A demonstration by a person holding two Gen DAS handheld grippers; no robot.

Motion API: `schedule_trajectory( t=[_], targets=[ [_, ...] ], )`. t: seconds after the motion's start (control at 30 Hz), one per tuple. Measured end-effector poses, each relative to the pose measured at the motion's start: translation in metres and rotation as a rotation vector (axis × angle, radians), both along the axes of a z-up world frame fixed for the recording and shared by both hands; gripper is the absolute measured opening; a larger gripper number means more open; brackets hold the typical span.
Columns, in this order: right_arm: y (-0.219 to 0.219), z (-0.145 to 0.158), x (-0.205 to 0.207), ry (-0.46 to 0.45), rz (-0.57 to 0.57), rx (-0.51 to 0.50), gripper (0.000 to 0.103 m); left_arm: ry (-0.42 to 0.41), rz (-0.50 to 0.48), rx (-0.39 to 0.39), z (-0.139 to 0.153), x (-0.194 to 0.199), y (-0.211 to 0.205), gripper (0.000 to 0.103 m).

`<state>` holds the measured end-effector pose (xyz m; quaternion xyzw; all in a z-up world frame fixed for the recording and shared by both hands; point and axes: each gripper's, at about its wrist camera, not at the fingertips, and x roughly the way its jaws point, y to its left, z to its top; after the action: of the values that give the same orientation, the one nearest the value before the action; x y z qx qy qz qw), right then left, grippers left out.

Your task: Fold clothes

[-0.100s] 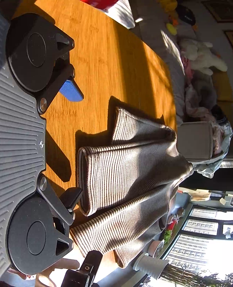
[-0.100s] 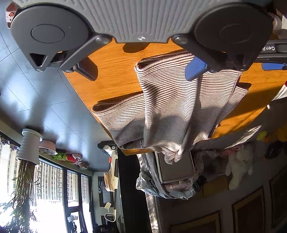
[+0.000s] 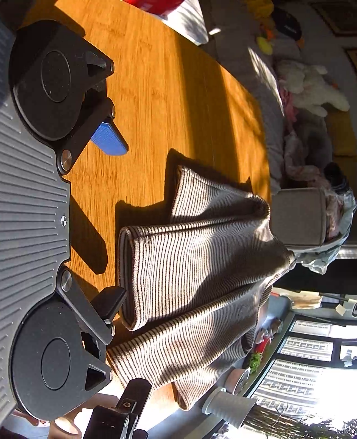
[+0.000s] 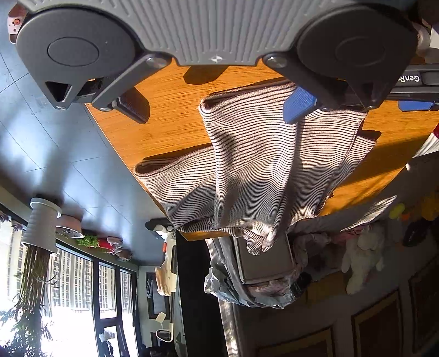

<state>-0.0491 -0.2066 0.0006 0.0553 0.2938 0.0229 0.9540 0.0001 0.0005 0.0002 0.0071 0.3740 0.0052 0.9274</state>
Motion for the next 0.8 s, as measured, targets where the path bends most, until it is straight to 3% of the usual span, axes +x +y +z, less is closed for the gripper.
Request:
schedule_trajectory(
  t=[0.8],
  targets=[
    [0.0016,-0.002,-0.0029,0.083,-0.004,-0.025,0.103,0.05,-0.029,-0.053,0.0009,-0.0008,0.0014,0.103]
  ],
)
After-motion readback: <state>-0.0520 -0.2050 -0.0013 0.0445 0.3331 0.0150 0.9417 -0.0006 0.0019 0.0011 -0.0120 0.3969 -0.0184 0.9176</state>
